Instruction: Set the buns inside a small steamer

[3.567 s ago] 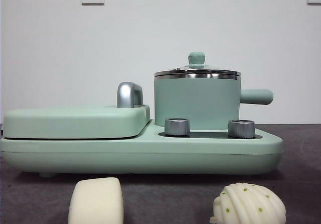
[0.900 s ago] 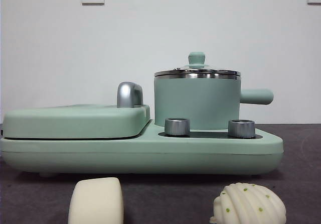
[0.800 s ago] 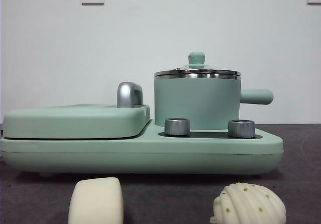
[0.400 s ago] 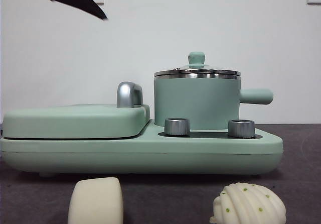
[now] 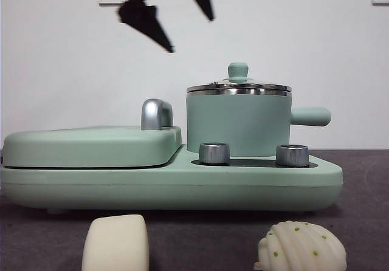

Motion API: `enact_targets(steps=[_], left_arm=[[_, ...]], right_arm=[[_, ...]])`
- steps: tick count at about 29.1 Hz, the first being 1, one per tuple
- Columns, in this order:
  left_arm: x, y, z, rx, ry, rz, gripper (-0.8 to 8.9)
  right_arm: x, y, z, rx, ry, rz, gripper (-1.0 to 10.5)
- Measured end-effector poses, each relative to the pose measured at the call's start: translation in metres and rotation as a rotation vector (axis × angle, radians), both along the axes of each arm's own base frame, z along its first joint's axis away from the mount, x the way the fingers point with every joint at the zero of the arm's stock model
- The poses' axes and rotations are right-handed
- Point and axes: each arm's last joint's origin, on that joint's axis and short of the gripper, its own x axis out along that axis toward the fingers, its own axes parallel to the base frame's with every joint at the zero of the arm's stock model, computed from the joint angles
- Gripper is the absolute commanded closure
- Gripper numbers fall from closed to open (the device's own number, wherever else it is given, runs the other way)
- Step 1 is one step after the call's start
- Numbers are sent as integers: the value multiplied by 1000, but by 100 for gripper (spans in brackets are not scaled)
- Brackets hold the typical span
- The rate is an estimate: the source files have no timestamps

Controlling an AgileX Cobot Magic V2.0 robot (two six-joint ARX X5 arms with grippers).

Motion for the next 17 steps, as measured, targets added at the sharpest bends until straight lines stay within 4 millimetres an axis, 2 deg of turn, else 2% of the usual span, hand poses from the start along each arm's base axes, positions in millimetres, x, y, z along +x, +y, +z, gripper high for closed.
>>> enact_targets(steps=[5,10,12,16,17], left_arm=[[10,-25,3,-10,-78,-11,322],[4,-49,0,7,-146,-33,349],[0,-59,-6,37,-154,-43,376],[9,-69,-27,76,-118,-51,385],[11,-71,-32,85,-112,-49,423]], right_arm=[[0,0,0,0,0,0,451],[0,0,0,0,0,0,451],[0,0,0,0,0,0,451],[0,0,0,0,0,0,451],[0,0,0,0,0,0,451]])
